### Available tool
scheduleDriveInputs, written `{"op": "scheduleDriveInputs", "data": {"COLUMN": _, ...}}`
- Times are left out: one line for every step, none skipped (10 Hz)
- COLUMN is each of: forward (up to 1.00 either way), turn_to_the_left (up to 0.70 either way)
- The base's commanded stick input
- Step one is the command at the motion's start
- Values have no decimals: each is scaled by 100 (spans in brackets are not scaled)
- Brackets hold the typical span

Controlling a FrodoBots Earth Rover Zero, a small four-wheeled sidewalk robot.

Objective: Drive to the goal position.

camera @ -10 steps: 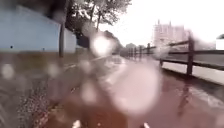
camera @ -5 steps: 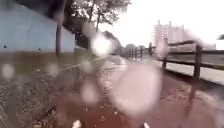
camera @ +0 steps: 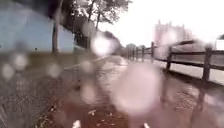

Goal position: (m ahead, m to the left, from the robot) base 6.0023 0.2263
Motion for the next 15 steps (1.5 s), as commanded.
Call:
{"op": "scheduleDriveInputs", "data": {"forward": 70, "turn_to_the_left": 0}}
{"op": "scheduleDriveInputs", "data": {"forward": 70, "turn_to_the_left": 0}}
{"op": "scheduleDriveInputs", "data": {"forward": 70, "turn_to_the_left": 0}}
{"op": "scheduleDriveInputs", "data": {"forward": 70, "turn_to_the_left": 0}}
{"op": "scheduleDriveInputs", "data": {"forward": 70, "turn_to_the_left": 0}}
{"op": "scheduleDriveInputs", "data": {"forward": 70, "turn_to_the_left": 0}}
{"op": "scheduleDriveInputs", "data": {"forward": 70, "turn_to_the_left": 0}}
{"op": "scheduleDriveInputs", "data": {"forward": 70, "turn_to_the_left": 0}}
{"op": "scheduleDriveInputs", "data": {"forward": 70, "turn_to_the_left": 0}}
{"op": "scheduleDriveInputs", "data": {"forward": 70, "turn_to_the_left": 0}}
{"op": "scheduleDriveInputs", "data": {"forward": 70, "turn_to_the_left": 0}}
{"op": "scheduleDriveInputs", "data": {"forward": 70, "turn_to_the_left": 0}}
{"op": "scheduleDriveInputs", "data": {"forward": 70, "turn_to_the_left": 0}}
{"op": "scheduleDriveInputs", "data": {"forward": 70, "turn_to_the_left": 0}}
{"op": "scheduleDriveInputs", "data": {"forward": 70, "turn_to_the_left": 0}}
